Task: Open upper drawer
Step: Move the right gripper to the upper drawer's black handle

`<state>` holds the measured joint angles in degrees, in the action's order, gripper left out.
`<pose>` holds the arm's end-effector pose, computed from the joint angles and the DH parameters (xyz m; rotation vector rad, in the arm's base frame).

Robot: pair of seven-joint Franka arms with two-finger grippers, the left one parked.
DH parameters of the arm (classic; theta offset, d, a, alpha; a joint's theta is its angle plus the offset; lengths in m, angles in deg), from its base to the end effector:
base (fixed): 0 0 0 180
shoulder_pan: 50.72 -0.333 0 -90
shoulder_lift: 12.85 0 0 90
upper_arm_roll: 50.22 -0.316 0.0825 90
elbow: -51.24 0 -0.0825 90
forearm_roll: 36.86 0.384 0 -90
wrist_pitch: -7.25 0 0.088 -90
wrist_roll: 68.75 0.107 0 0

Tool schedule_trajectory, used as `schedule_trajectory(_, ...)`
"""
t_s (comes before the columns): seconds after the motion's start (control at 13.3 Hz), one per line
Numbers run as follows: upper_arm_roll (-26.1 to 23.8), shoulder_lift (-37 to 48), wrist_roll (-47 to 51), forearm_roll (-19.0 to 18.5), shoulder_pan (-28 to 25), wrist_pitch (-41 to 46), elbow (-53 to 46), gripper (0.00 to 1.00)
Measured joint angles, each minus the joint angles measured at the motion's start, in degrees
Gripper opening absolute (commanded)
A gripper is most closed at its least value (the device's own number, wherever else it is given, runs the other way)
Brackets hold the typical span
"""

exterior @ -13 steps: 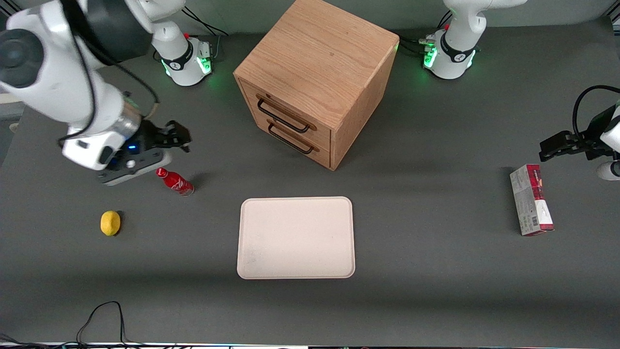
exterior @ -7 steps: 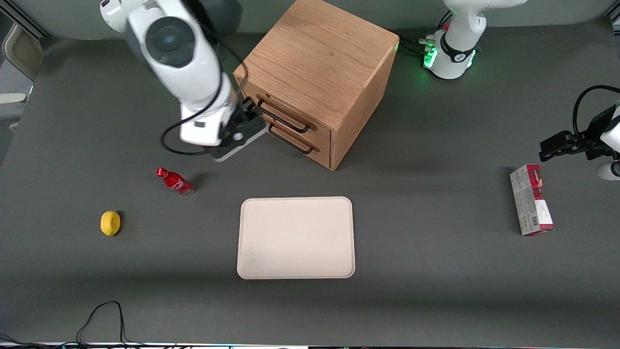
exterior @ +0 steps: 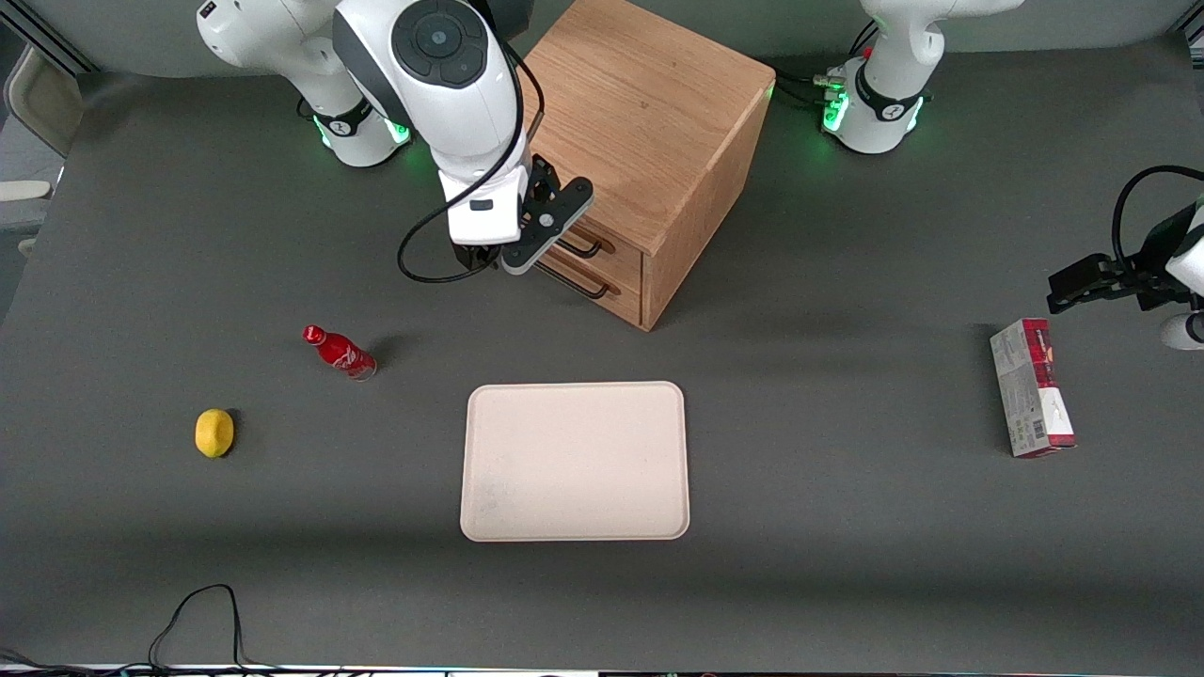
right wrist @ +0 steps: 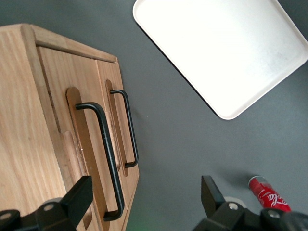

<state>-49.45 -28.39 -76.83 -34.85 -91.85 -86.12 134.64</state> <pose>0.4798 0.4137 0.5222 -2.8608 -1.2810 0.1601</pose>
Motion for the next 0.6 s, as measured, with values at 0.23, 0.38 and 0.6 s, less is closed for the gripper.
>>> schedule_trajectory(0.23,0.1,1.0,-4.4,0.0,0.0,-2.9,2.6,1.00)
schedule_trajectory(0.38,0.2,2.8,-5.3,0.1,0.0,-5.4,6.1,1.00)
schedule_trajectory(0.6,0.4,4.7,-6.2,3.8,-0.1,-5.9,8.7,1.00)
